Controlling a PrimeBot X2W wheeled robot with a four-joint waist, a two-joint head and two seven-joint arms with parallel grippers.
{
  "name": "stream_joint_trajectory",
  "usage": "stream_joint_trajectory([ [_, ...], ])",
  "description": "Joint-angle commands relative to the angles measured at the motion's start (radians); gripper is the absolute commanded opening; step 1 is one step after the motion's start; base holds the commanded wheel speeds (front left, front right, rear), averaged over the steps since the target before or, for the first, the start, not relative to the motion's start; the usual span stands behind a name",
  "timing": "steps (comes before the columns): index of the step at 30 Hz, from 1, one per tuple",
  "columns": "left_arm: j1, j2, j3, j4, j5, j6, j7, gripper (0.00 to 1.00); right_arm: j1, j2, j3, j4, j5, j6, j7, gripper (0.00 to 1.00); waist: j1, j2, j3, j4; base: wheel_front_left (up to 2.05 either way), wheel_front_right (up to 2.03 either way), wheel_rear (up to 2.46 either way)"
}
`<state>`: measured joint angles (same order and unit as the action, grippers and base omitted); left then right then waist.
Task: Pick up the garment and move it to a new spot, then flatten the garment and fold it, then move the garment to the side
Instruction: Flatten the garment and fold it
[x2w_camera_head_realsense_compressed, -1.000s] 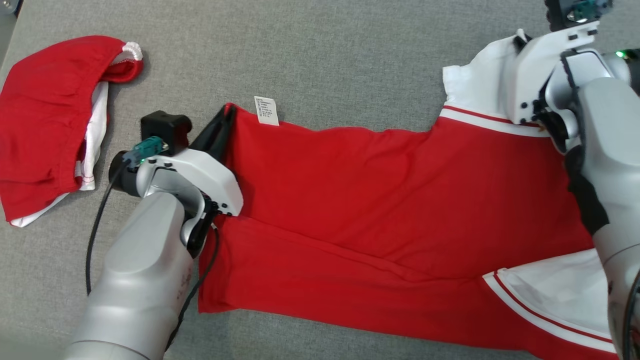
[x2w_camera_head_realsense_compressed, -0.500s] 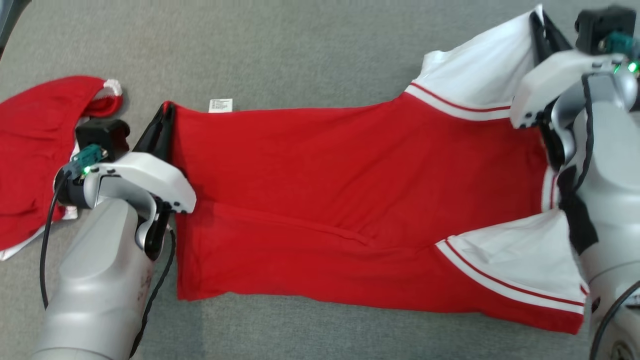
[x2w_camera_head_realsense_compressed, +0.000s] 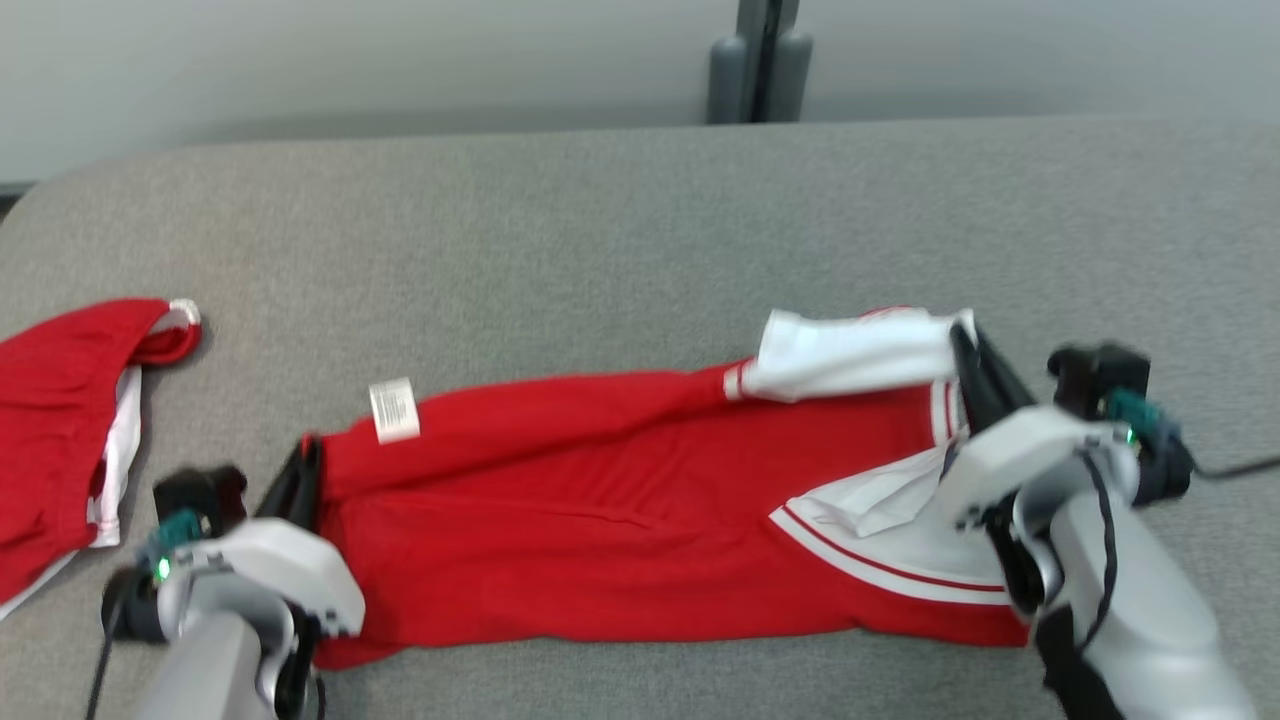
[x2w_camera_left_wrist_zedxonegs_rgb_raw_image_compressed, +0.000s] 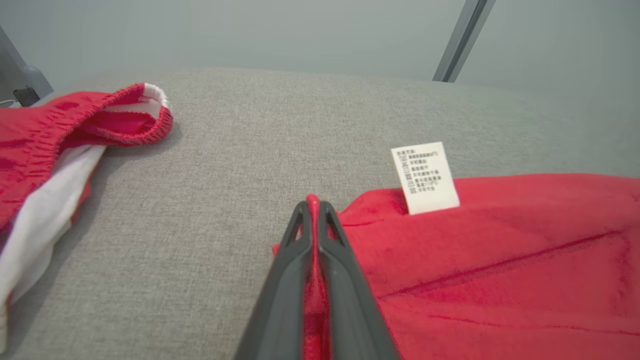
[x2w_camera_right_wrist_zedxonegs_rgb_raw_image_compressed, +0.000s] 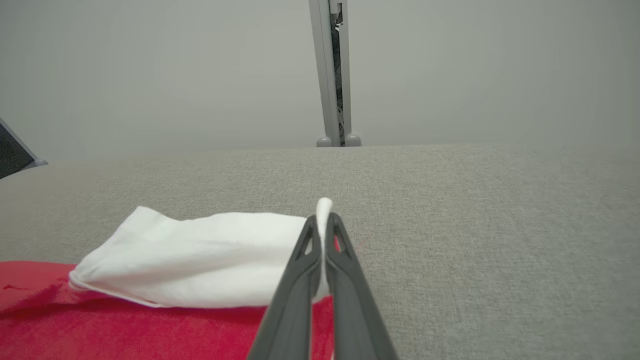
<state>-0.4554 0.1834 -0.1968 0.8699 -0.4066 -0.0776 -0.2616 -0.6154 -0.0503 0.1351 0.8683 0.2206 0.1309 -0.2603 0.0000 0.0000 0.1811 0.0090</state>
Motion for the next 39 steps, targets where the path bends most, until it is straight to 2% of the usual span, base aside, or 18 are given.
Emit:
stream_joint_trajectory([
  [1,0.04,0.001,0.005,-0.006,-0.002,0.009,-0.004,0.0,0.06,-0.004,0.015,-0.035,0.037,0.0,-0.006,0.0,0.0,0.0,-0.049,-0.031,0.0,0.0,0.0],
  [8,0.16,-0.008,0.026,-0.026,-0.003,0.023,-0.004,0.0,0.234,-0.004,0.05,-0.137,0.131,0.0,-0.005,0.0,0.0,0.0,-0.091,-0.049,0.0,0.0,0.0],
  [16,0.287,-0.023,0.044,-0.078,0.024,0.036,-0.004,0.0,0.359,-0.004,0.041,-0.155,0.174,0.0,-0.004,0.0,0.0,0.0,-0.125,-0.053,0.0,0.0,0.0],
  [17,0.297,-0.022,0.053,-0.088,0.026,0.041,-0.004,0.05,0.365,-0.003,0.038,-0.149,0.169,0.0,-0.004,0.0,0.0,0.0,-0.126,-0.052,0.0,0.0,0.0],
  [18,0.306,-0.023,0.061,-0.101,0.03,0.047,-0.004,0.4,0.369,-0.004,0.03,-0.143,0.174,0.0,-0.004,0.2,0.0,0.0,-0.125,-0.05,0.0,0.0,0.0],
  [19,0.312,-0.025,0.069,-0.119,0.034,0.053,-0.004,1.0,0.369,-0.004,0.021,-0.143,0.185,0.0,-0.005,0.86,0.0,0.0,-0.121,-0.048,0.0,0.0,0.0],
  [20,0.32,-0.027,0.077,-0.142,0.041,0.056,-0.004,1.0,0.367,-0.004,0.013,-0.151,0.187,0.0,-0.005,1.0,0.0,0.0,-0.116,-0.045,0.0,0.0,0.0],
  [24,0.346,-0.034,0.118,-0.24,0.07,0.068,-0.004,1.0,0.355,-0.003,-0.008,-0.204,0.206,0.0,-0.006,1.0,0.0,0.0,-0.092,-0.03,0.0,0.0,0.0],
  [28,0.368,-0.046,0.145,-0.3,0.1,0.057,-0.003,1.0,0.345,-0.003,-0.028,-0.239,0.188,0.0,-0.006,1.0,0.0,0.0,-0.068,-0.011,0.0,0.0,0.0],
  [33,0.373,-0.059,0.163,-0.316,0.13,0.045,-0.003,1.0,0.306,-0.004,-0.018,-0.158,0.145,0.0,0.042,1.0,0.0,0.0,-0.048,0.019,0.0,0.0,0.0],
  [39,0.349,-0.075,0.175,-0.307,0.154,0.026,-0.003,1.0,0.284,-0.001,0.005,-0.046,0.152,0.0,0.128,1.0,0.0,0.0,-0.032,0.053,0.0,0.0,0.0],
])
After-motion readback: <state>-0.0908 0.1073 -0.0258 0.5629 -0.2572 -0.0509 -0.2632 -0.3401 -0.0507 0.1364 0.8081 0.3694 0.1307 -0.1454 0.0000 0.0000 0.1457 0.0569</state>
